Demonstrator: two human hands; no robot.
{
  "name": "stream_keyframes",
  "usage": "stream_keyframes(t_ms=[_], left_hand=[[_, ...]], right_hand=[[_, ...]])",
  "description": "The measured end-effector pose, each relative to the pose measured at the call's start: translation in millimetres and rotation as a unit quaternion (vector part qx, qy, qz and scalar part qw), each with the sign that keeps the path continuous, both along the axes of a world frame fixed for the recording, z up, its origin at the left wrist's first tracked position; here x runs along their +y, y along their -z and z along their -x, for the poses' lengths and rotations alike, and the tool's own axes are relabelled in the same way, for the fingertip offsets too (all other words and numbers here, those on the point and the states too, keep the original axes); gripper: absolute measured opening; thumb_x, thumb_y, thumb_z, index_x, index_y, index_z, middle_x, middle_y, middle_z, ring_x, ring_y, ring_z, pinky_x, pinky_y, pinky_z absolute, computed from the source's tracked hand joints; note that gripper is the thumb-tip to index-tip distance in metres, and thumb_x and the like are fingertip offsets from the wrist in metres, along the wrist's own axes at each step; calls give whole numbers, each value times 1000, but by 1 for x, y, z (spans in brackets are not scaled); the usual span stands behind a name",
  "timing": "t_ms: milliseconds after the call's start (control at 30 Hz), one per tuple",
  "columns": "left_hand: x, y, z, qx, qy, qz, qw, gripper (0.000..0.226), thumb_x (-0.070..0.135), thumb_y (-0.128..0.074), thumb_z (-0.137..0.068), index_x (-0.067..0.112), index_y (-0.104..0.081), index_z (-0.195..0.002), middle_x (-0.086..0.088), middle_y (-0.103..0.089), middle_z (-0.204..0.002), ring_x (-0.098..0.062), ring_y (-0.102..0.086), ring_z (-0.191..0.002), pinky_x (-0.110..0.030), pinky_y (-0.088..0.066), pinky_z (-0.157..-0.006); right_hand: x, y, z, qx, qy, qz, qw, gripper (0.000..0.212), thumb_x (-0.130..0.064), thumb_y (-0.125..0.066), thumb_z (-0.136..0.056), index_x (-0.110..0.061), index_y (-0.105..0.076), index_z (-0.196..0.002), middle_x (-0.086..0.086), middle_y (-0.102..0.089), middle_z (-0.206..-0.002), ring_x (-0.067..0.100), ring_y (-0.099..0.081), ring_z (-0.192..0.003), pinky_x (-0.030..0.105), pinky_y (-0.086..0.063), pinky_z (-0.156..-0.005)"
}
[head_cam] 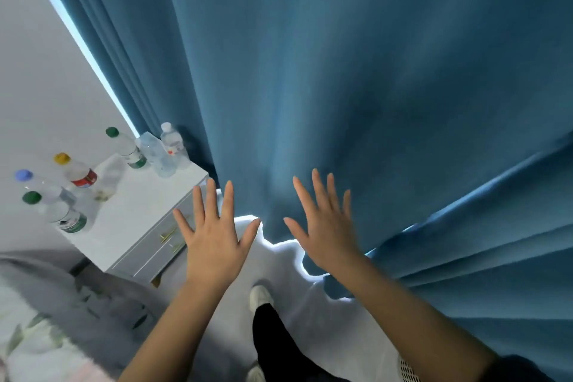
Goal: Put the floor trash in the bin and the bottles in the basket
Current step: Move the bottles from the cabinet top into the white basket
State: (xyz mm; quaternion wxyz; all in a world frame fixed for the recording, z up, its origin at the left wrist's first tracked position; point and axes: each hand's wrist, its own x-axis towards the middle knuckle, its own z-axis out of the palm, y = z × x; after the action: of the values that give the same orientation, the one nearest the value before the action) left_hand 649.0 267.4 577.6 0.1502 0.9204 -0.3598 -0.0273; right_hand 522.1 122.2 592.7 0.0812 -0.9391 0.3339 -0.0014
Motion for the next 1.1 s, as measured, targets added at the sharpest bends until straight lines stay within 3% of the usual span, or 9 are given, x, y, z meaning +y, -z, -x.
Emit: stream_keyframes(t_ms=[167, 300, 467, 600, 800, 967, 1100], left_hand=[[7, 16, -67, 0, -62, -22, 998, 80, 68, -18, -86, 20, -22, -149, -9, -14, -158, -32, -6, -146, -65, -8, -109], [15, 26, -124, 8, -126, -53, 991, 83, 69, -11, -84, 21, -19, -151, -8, -10, -159, -30, -1, -147, -63, -6, -111], [30, 38, -187, 12, -195, -75, 978, 81, 68, -15, -85, 20, -21, -150, -10, -16, -158, -32, -8, -146, -64, -6, -110], [55, 52, -225, 37, -243, -96, 964, 83, 70, -16, -84, 21, -22, -150, -10, -17, -158, -31, -7, -146, -64, -5, -110], [96, 75, -298, 77, -282, -118, 949, 77, 63, -33, -89, 23, -13, -151, -9, -4, -160, -29, 4, -147, -63, 1, -111], [138, 91, -366, 108, -296, -122, 941, 77, 59, -39, -90, 20, -15, -151, -10, -8, -159, -32, -1, -146, -62, -7, -111], [166, 105, -413, 149, -323, -110, 928, 79, 53, -47, -90, 18, -12, -151, -13, -5, -159, -35, -4, -145, -53, -17, -114]], right_hand=[[-9, 26, -87, 22, -75, -5, 997, 70, -61, -34, -86, -32, -19, -148, 11, -25, -156, 39, -22, -143, 65, -25, -106], [-18, 32, -169, 32, -148, -16, 988, 70, -62, -25, -87, -33, -10, -150, 8, -10, -160, 35, -6, -147, 62, -12, -113], [-22, 33, -262, 45, -242, -12, 969, 71, -58, -34, -95, -35, 3, -151, 4, 10, -161, 31, 12, -147, 56, 2, -115], [-11, 42, -318, 65, -271, -25, 960, 71, -56, -32, -96, -35, 7, -151, 3, 14, -160, 30, 14, -146, 54, 1, -116], [12, 66, -398, 104, -290, -34, 951, 72, -50, -37, -96, -31, 5, -152, 5, 15, -160, 30, 14, -146, 53, -9, -117], [30, 88, -457, 115, -246, -49, 961, 71, -48, -43, -95, -30, -4, -152, 5, 6, -160, 29, 0, -147, 48, -26, -113], [37, 106, -501, 138, -187, -92, 968, 65, -38, -47, -93, -30, -15, -149, 6, -14, -155, 34, -37, -128, 39, -45, -88]])
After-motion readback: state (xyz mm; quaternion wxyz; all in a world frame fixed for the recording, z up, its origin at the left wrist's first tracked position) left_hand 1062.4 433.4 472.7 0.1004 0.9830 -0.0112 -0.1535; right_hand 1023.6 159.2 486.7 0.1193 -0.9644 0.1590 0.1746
